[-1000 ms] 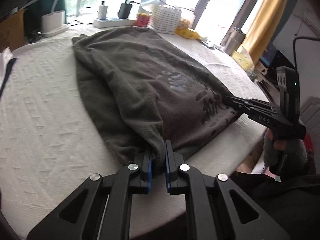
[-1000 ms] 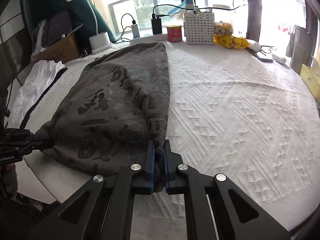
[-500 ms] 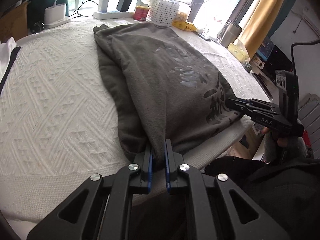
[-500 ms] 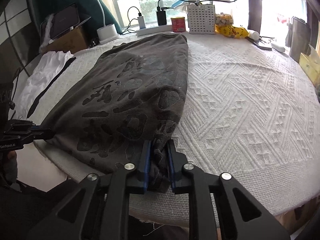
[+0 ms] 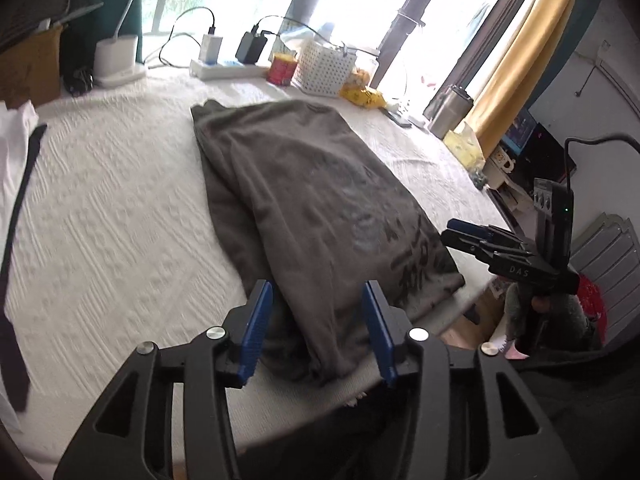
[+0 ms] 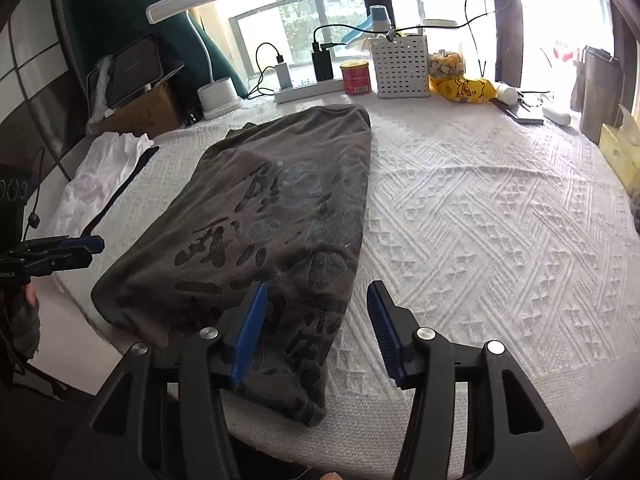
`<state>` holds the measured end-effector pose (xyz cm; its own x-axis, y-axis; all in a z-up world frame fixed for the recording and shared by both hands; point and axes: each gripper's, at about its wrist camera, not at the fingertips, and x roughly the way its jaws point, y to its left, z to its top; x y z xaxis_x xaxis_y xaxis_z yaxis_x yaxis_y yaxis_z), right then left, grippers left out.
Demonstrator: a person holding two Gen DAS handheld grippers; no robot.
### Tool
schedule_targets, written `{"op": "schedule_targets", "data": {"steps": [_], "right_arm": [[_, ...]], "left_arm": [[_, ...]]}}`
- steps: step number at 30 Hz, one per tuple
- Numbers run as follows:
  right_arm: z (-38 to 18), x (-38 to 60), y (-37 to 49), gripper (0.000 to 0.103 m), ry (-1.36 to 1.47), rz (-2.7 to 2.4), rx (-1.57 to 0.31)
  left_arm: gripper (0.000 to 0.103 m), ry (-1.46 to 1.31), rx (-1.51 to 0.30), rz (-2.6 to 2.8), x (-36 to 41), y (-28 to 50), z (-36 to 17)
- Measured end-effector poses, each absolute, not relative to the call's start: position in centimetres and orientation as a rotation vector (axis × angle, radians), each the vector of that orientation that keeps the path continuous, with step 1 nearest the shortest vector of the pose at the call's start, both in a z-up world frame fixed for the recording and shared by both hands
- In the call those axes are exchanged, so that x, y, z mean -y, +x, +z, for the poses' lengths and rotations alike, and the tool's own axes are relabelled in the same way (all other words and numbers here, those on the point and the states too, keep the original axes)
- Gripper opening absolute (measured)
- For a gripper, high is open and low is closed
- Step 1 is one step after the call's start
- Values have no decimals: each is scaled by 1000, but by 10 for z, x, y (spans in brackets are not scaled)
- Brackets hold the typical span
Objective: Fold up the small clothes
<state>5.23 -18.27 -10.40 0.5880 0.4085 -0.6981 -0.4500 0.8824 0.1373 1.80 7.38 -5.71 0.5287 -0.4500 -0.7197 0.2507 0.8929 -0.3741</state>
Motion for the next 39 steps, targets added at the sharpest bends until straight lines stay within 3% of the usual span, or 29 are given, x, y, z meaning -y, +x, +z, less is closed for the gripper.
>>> {"op": "schedule_targets", "data": {"steps": [8, 16, 19, 22, 36, 39], "right_arm": [[-112, 171, 91, 55, -68, 428, -817], [-124, 165, 113, 55, -109, 428, -859], [-124, 165, 118, 55, -113, 434, -869], [-120, 166, 125, 55, -105, 431, -864], [-98, 150, 168, 55, -84, 435, -826], [-96, 148, 176, 55, -82, 437, -825]], "left_arm": [[47, -180, -960, -310, -59, 89, -79], [46, -36, -1029, -266, -53, 110, -105], [29, -52, -1024, -251, -65, 107, -105], [26, -82, -1034, -271, -72, 110, -105], [26, -137, -992, -197, -86, 148, -85], [36, -135, -985, -188, -85, 159, -86]]}}
